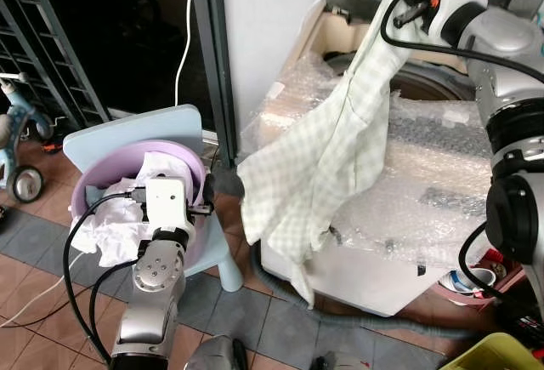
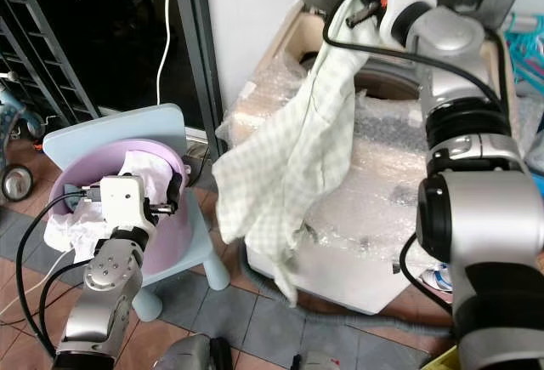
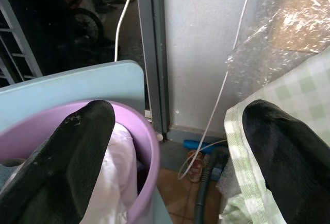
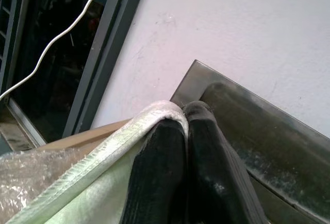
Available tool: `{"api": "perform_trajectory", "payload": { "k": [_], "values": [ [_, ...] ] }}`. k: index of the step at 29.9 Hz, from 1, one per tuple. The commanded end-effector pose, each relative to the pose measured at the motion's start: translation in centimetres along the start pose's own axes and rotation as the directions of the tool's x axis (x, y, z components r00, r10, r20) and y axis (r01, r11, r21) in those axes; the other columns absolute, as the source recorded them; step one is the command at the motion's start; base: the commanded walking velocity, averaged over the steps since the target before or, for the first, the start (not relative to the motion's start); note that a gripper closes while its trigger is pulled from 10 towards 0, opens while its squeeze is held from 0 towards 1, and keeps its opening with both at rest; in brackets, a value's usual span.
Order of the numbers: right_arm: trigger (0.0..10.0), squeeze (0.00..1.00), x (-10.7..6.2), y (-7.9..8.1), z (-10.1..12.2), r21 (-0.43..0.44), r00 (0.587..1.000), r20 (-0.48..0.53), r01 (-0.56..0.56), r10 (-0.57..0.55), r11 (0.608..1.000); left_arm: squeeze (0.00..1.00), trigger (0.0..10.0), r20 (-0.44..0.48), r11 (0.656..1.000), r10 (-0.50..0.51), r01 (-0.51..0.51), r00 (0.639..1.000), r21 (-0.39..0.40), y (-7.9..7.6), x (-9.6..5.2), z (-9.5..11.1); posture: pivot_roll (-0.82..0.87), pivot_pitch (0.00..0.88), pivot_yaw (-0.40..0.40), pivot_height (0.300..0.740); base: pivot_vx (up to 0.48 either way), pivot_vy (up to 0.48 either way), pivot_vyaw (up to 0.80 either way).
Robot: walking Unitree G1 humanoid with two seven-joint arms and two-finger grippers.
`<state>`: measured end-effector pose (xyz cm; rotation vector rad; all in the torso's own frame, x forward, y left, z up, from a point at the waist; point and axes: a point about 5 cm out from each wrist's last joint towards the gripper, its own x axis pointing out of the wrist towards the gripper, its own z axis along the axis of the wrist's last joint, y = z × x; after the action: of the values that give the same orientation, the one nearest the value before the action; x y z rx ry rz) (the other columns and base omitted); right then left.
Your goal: Clothes washing
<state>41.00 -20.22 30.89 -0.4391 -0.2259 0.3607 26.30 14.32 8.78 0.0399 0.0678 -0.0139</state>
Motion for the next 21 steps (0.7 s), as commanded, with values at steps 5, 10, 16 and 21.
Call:
{"api": "perform_trajectory", "payload": {
  "k": [5, 10, 16, 21],
  "values": [
    [10.0, 0.0, 0.1, 2.0, -0.4, -0.051, 0.993, 0.049, -0.104, 0.107, 0.993, 0.0, 10.0, 0.026, 1.0, 0.005, -0.005, 1.0, 0.003, 0.5, 0.2, 0.7, -0.06, 0.0, 0.024, 0.74, 0.4, 0.0, 0.0],
    [10.0, 0.0, 0.3, 2.3, 0.6, -0.081, 0.983, 0.094, -0.149, 0.157, 0.985, 0.0, 10.0, 0.027, 1.0, 0.019, -0.019, 0.999, -0.006, 0.6, 0.3, 0.8, -0.05, 0.0, 0.021, 0.74, 0.455, 0.0, 0.79],
    [10.0, 0.0, 0.6, 2.4, 1.2, -0.085, 0.983, 0.106, -0.142, 0.151, 0.986, 0.0, 10.0, 0.024, 1.0, 0.023, -0.023, 0.999, -0.007, 0.6, 0.2, 0.7, -0.04, 0.0, 0.016, 0.74, 0.465, 0.0, 0.72],
    [10.0, 0.0, 0.9, 2.4, 1.7, -0.105, 0.981, 0.106, -0.154, 0.165, 0.982, 0.0, 10.0, 0.023, 1.0, 0.025, -0.024, 0.999, -0.006, 0.6, 0.2, 0.7, -0.05, 0.0, 0.016, 0.74, 0.477, 0.0, 0.08]
  ]
}}
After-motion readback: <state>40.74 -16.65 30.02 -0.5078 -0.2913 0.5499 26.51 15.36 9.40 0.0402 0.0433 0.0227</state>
